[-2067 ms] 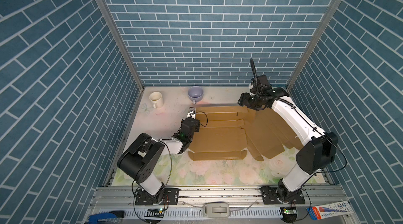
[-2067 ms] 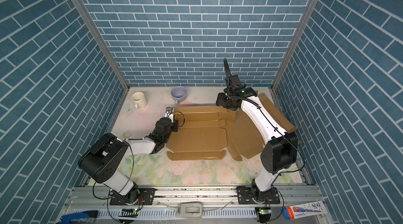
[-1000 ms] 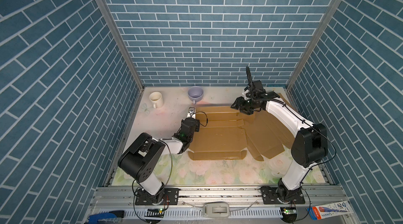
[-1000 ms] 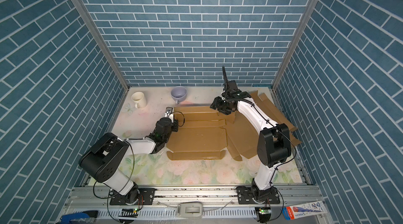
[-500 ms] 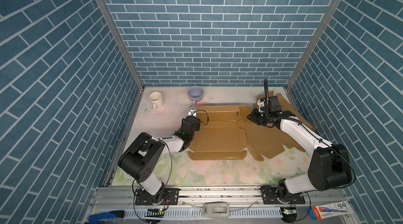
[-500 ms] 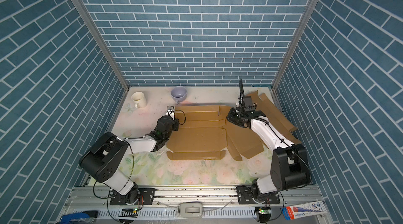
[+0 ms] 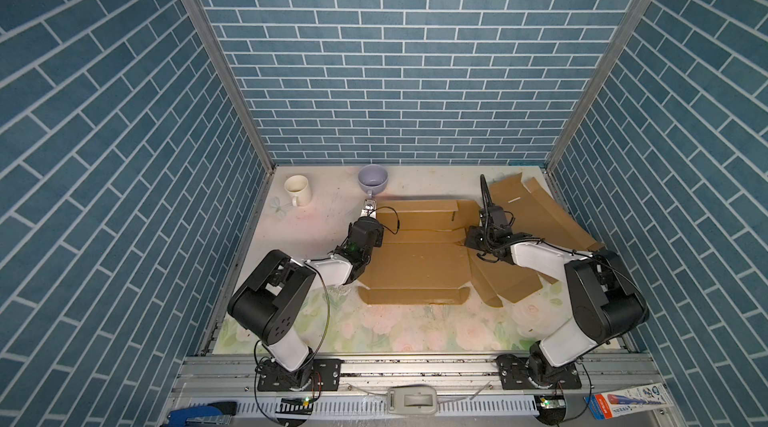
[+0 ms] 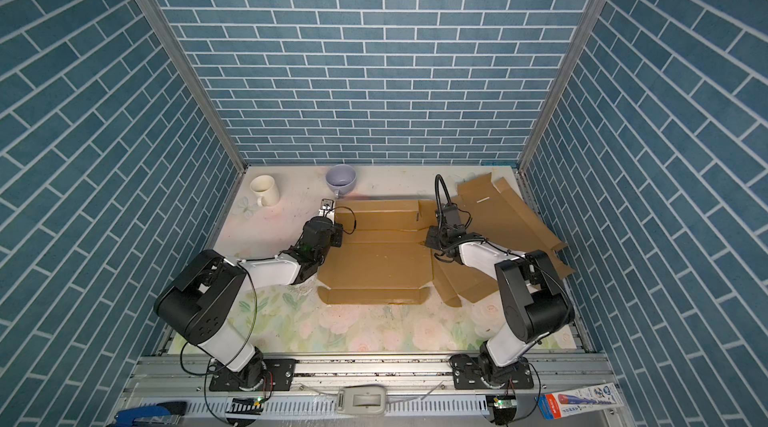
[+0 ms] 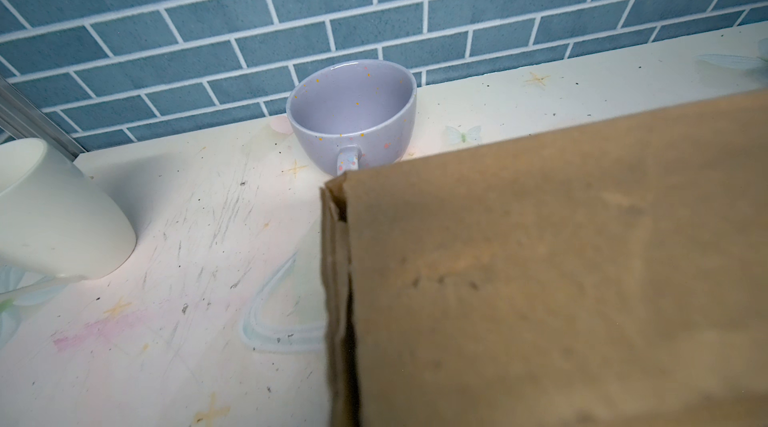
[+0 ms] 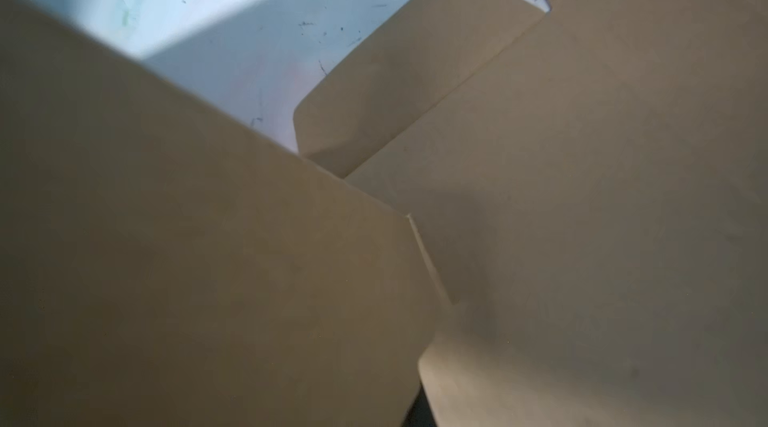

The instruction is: Fold the paper box

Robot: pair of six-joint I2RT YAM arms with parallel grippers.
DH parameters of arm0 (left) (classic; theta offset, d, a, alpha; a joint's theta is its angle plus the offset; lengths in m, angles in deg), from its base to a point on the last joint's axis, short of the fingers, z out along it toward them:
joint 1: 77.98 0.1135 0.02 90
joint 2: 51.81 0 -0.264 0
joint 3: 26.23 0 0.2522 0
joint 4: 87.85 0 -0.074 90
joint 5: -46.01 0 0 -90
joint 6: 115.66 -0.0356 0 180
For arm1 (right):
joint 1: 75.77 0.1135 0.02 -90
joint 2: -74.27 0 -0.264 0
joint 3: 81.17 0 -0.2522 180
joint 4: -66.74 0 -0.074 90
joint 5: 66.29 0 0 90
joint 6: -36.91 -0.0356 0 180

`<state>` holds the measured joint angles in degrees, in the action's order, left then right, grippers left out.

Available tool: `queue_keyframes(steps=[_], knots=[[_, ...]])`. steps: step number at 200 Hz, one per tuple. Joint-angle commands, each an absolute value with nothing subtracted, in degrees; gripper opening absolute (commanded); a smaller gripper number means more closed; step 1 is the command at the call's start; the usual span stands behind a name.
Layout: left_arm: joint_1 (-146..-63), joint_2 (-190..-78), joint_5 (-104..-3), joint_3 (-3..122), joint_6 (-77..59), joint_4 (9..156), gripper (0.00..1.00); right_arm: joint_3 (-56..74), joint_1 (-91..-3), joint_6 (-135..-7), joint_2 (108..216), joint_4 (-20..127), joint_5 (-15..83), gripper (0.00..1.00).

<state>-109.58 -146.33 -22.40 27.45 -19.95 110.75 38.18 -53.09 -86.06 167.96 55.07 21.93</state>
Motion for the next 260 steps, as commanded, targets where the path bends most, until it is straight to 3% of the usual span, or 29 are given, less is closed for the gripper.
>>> queue_keyframes(steps=[1, 114, 179, 260], knots=[[-109.7, -148.5, -23.7, 27.3, -20.8, 105.3, 0.00, 37.9, -52.8, -86.4, 169.9, 58.9, 21.8, 0.05], [-109.7, -149.0, -23.9, 27.3, -20.4, 105.6, 0.00, 40.5, -50.8, -96.4, 165.7, 65.1, 32.6, 0.05], [-109.7, -149.1, -24.1, 27.2, -19.7, 105.7, 0.00, 39.3, -48.7, -101.9, 173.0, 70.4, 34.6, 0.06], [-109.5, -148.5, -24.4, 27.0, -20.1, 105.2, 0.00, 38.1, -57.4, -86.4, 158.0, 51.6, 38.0, 0.15]])
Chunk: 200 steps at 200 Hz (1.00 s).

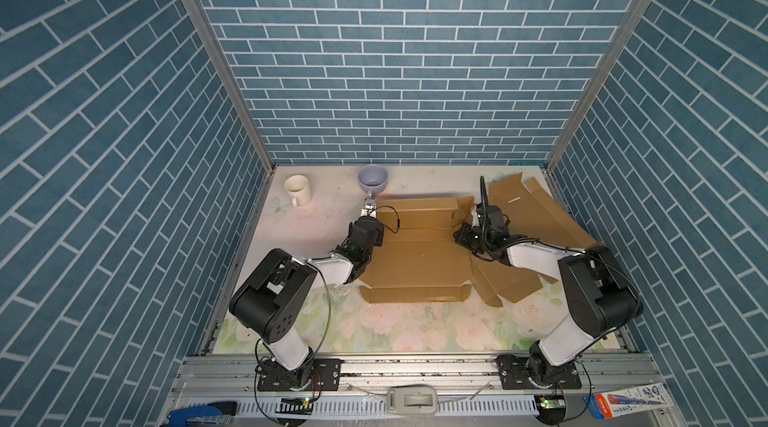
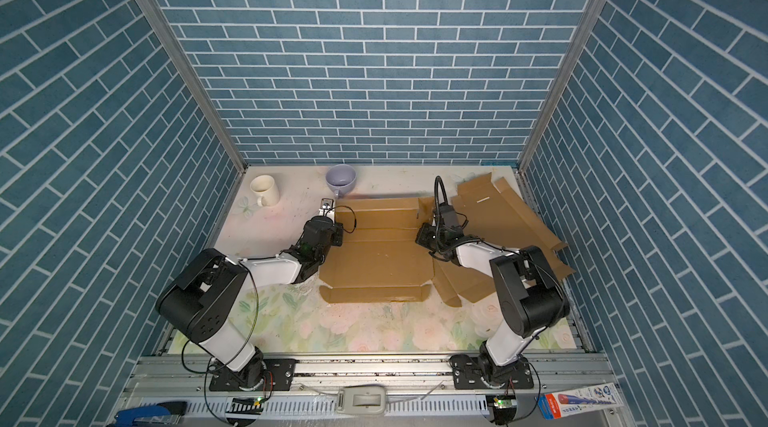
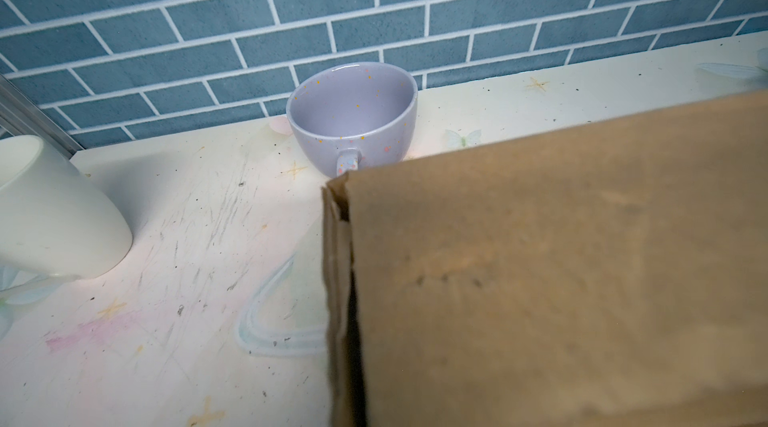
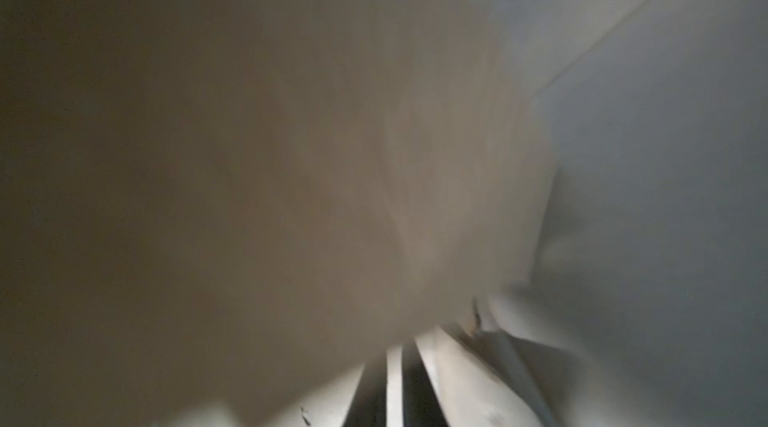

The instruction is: Fold the paper box

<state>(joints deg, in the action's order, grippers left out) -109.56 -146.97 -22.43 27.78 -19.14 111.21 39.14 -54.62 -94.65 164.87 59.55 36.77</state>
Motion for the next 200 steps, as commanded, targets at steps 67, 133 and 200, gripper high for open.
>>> queue_keyframes(steps=[67, 133, 200], knots=[[-109.0, -148.5, -24.7, 27.1, -20.4, 104.5, 0.00, 31.7, -61.8, -73.3, 151.1, 38.0, 30.0, 0.55], [-108.8, -148.8, -25.0, 27.3, -20.3, 104.1, 0.00, 24.6, -59.0, -64.4, 159.0, 39.2, 30.3, 0.57], [-108.1, -148.3, -25.4, 27.3, -19.3, 103.8, 0.00, 23.2, -54.8, -59.3, 161.5, 38.0, 23.7, 0.19]])
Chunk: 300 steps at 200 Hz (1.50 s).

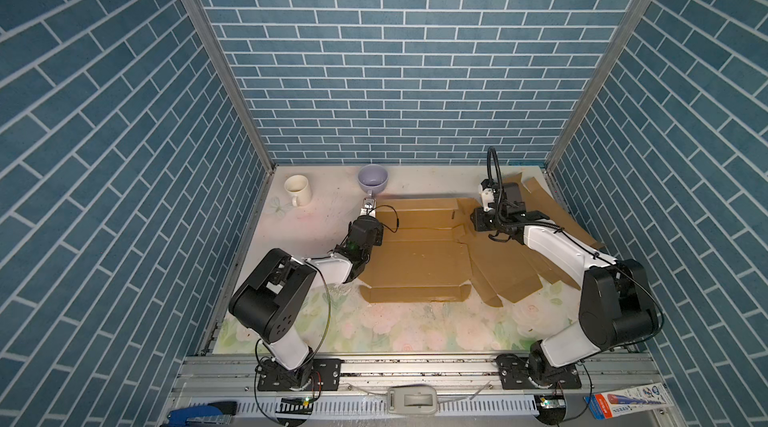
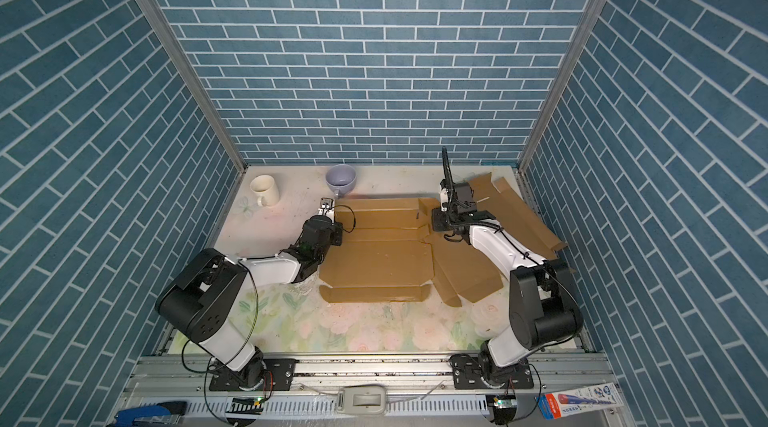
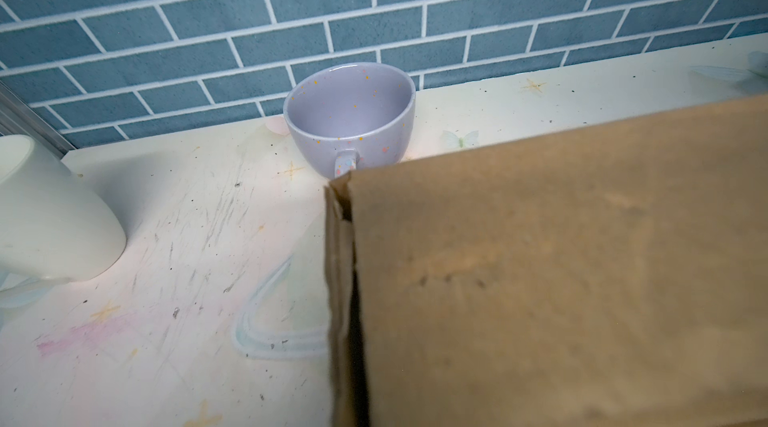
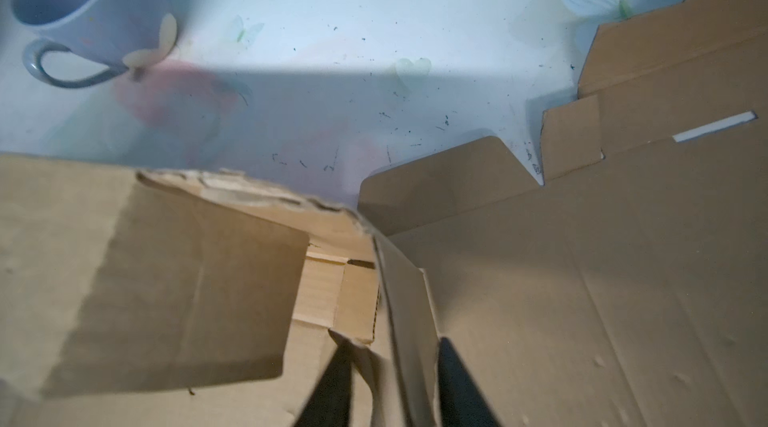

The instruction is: Fold the paper box

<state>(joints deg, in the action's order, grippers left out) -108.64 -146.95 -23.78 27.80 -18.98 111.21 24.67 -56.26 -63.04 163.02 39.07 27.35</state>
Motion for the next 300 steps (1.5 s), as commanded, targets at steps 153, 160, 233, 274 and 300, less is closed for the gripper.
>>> queue_keyframes(steps=[153, 160, 233, 274, 300], knots=[[-108.2, -147.9, -22.1, 24.9, -18.6, 106.7, 0.00, 26.0, -52.2, -75.9, 152.8, 37.6, 37.7, 0.05], [-108.3, -148.0, -22.1, 24.9, -18.6, 106.8, 0.00, 26.0, -51.8, -76.4, 152.8, 37.9, 37.7, 0.05], [-108.5, -148.2, -22.6, 25.1, -18.3, 107.0, 0.00, 31.7, -50.1, -86.2, 154.2, 48.4, 41.7, 0.04], [-108.5, -149.3, -23.6, 25.2, -18.6, 107.3, 0.00, 34.1, -49.2, -85.8, 157.3, 51.2, 41.6, 0.06], [-108.5, -150.0, -25.0, 25.2, -19.3, 107.0, 0.00, 33.8, -50.7, -83.2, 157.9, 50.7, 43.9, 0.15]])
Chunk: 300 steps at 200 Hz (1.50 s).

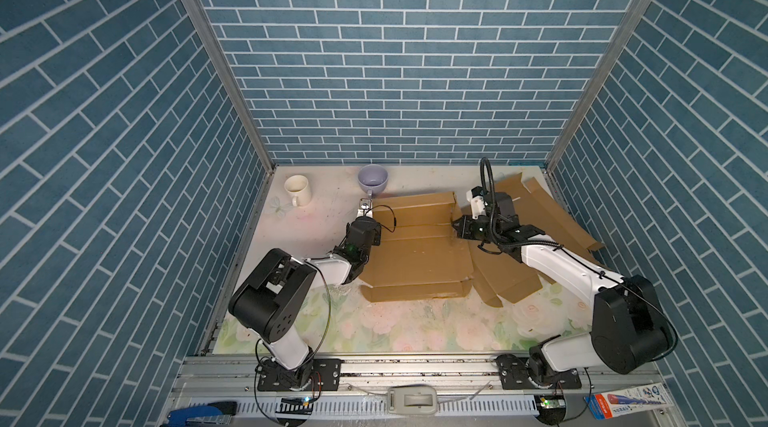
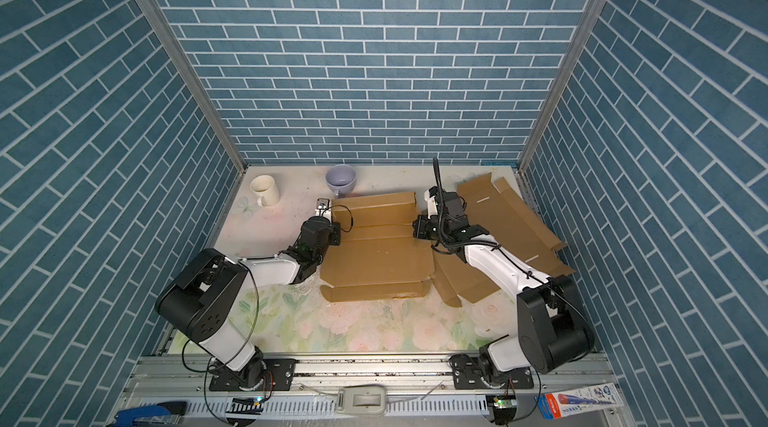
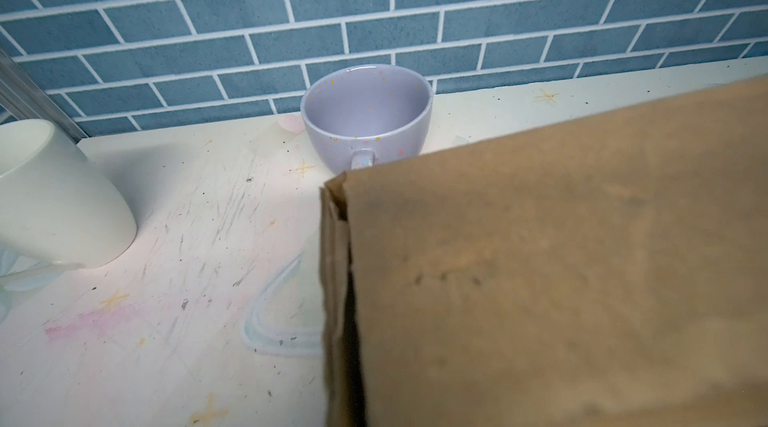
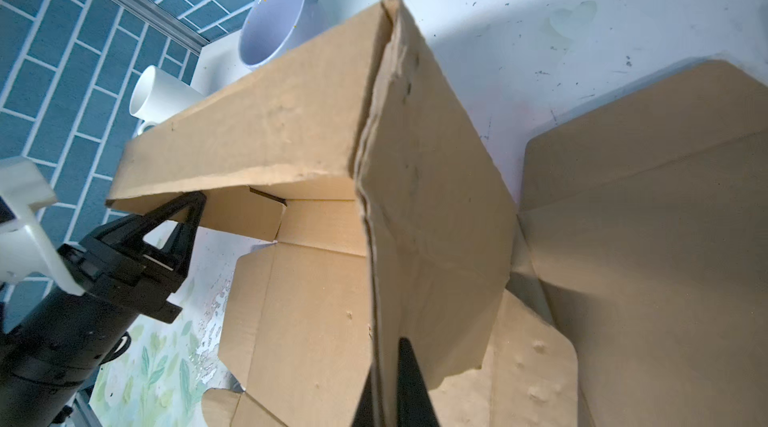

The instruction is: Fold the paper box

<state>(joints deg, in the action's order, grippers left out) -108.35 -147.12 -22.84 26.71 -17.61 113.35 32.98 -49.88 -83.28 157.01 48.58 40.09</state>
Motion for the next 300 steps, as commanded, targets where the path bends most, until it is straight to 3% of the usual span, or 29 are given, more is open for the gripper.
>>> queue_keyframes(steps=[1, 58, 91, 126, 169, 226, 300], knots=[[-108.4, -150.0, -25.0, 25.2, -19.3, 106.9, 0.00, 33.7, -50.7, -83.1, 157.9, 50.6, 44.1, 0.16], [-108.3, -149.6, -24.8, 25.4, -20.1, 106.2, 0.00, 27.6, -56.1, -75.1, 156.6, 40.2, 50.2, 0.46], [-108.2, -149.8, -24.8, 25.4, -20.3, 106.0, 0.00, 25.7, -59.6, -73.0, 154.6, 37.2, 54.3, 0.55], [-108.3, -149.9, -24.9, 25.5, -20.4, 105.8, 0.00, 24.7, -64.5, -74.8, 153.2, 38.7, 55.9, 0.56], [-108.3, -150.1, -24.9, 25.8, -20.2, 105.8, 0.00, 23.1, -66.9, -70.9, 158.1, 38.1, 42.2, 0.49], [-108.3, -149.8, -25.1, 26.5, -20.4, 104.6, 0.00, 28.3, -60.4, -59.3, 164.7, 51.3, 32.3, 0.50], [-108.2, -150.0, -25.1, 26.8, -20.4, 104.5, 0.00, 27.7, -51.9, -54.1, 165.5, 47.6, 33.6, 0.50]])
